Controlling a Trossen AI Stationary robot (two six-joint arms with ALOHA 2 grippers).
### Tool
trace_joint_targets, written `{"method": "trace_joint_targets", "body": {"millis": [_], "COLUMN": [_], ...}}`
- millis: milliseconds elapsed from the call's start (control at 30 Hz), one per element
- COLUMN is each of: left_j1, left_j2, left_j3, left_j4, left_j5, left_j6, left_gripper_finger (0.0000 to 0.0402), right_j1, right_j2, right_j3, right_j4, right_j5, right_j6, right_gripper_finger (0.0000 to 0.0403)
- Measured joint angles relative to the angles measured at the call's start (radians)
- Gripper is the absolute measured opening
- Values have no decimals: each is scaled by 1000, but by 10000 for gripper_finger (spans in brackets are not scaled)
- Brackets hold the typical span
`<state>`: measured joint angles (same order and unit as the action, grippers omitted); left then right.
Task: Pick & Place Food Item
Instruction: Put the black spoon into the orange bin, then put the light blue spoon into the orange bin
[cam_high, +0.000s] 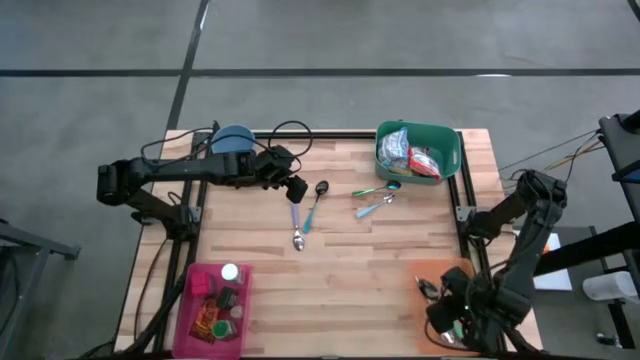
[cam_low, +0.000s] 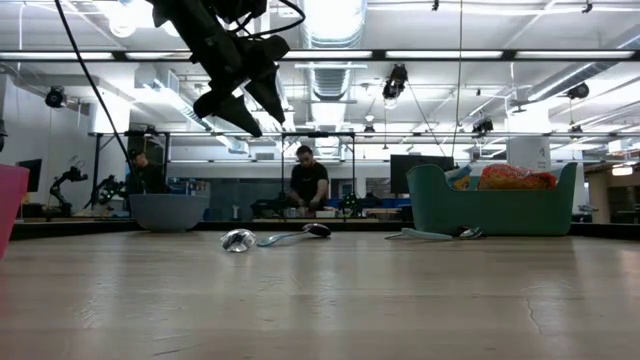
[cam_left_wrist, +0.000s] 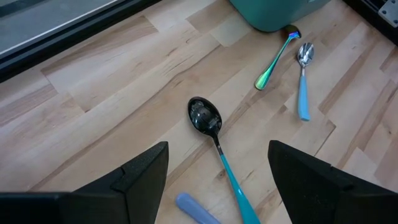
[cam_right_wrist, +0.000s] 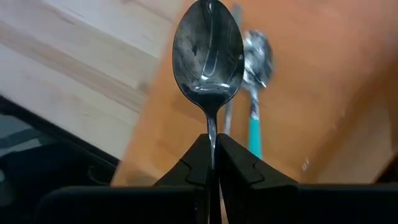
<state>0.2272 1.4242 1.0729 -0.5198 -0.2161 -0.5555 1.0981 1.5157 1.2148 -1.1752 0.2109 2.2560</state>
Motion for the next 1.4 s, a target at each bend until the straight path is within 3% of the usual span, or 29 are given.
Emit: {"method": "trace_joint_targets", "body": {"millis": [167,867,1200,1400], "left_j1": [0,0,0,0], "left_j2": [0,0,0,0], "left_j3": [0,0,0,0], "left_j4": [0,0,0,0], "left_j5": [0,0,0,0], "left_j6": [0,0,0,0], "left_gripper_finger": [279,279,279,279], "right_j1": [41,41,42,40], "right_j2": [37,348,336,335], "right_j3": [2,0,21,22], "right_j4": [-28,-158,-152,-147], "right_j5": [-32,-104,-77,-74], "right_j6": [115,122,133,135], "right_gripper_finger": [15,18,107,132]}}
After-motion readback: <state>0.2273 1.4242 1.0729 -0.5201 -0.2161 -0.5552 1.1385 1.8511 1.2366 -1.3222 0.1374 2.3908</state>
